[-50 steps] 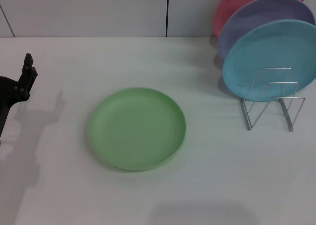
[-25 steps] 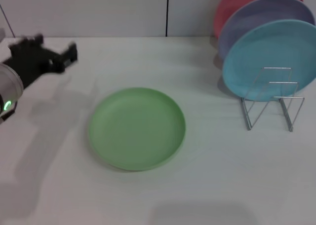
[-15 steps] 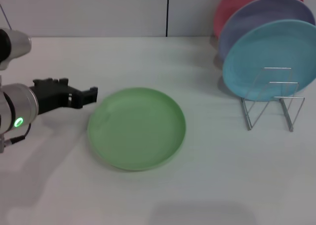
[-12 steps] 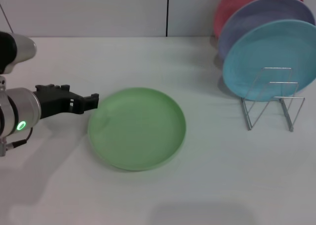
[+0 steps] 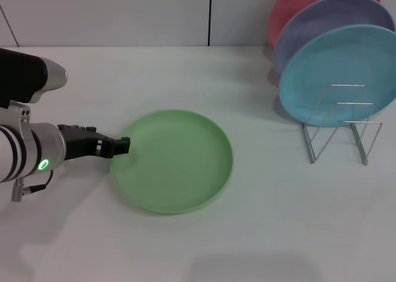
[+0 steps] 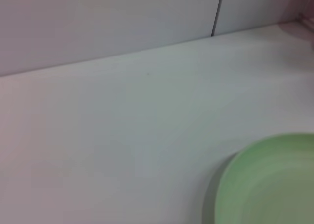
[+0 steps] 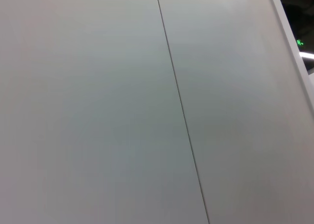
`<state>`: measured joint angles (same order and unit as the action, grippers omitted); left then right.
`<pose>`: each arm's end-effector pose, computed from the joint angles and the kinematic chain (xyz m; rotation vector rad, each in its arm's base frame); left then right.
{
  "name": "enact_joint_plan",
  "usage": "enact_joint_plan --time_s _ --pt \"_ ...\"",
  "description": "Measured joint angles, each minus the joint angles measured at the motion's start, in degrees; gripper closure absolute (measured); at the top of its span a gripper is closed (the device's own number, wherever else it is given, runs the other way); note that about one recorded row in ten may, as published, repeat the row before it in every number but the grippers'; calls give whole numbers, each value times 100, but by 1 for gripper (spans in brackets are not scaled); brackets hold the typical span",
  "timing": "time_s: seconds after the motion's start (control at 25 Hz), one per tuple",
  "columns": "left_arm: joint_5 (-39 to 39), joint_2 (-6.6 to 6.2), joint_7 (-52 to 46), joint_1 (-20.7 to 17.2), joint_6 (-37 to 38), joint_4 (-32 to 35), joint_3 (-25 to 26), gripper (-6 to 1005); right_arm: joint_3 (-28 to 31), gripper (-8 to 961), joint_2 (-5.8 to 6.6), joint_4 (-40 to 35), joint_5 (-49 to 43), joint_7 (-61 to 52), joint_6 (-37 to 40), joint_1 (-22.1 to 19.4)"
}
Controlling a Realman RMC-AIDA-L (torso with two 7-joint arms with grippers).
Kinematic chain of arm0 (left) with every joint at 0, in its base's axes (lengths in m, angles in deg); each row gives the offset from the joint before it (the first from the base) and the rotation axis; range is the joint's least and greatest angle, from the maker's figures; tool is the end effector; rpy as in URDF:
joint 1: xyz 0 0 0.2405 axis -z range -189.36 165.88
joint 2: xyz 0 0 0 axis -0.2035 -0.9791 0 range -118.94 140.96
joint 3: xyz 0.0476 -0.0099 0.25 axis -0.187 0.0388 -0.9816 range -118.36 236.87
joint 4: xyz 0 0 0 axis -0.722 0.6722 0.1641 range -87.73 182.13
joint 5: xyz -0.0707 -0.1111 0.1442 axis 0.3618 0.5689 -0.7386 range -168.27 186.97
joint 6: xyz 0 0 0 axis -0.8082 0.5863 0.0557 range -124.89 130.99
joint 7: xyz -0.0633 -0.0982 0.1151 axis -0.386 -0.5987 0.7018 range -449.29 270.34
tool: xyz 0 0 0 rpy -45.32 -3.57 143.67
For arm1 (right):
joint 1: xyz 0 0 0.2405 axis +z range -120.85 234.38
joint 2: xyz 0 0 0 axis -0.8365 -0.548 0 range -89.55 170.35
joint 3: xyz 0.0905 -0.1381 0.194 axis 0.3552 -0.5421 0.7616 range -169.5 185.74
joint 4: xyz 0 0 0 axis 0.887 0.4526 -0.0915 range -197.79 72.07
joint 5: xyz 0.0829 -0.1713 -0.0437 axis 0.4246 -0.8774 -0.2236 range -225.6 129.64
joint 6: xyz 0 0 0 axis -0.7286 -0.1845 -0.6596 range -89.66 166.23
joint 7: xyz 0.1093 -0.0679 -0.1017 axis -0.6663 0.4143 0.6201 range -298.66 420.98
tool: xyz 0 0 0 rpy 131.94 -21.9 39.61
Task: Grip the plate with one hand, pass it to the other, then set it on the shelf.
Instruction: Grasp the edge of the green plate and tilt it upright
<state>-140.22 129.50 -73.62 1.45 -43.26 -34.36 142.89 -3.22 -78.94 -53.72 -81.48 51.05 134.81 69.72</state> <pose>-0.2362 0.3448 -0.0315 -2.1511 -1.0061 -0.0062 0.3997 0.2038 0.0949 -0.7669 0.5278 0.6469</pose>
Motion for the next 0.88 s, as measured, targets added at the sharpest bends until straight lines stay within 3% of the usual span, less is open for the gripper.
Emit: enact_joint_plan --time_s 0.88 --pt "-3 -11 -83 279 -298 489 20 242 0 163 7 -17 0 24 -66 59"
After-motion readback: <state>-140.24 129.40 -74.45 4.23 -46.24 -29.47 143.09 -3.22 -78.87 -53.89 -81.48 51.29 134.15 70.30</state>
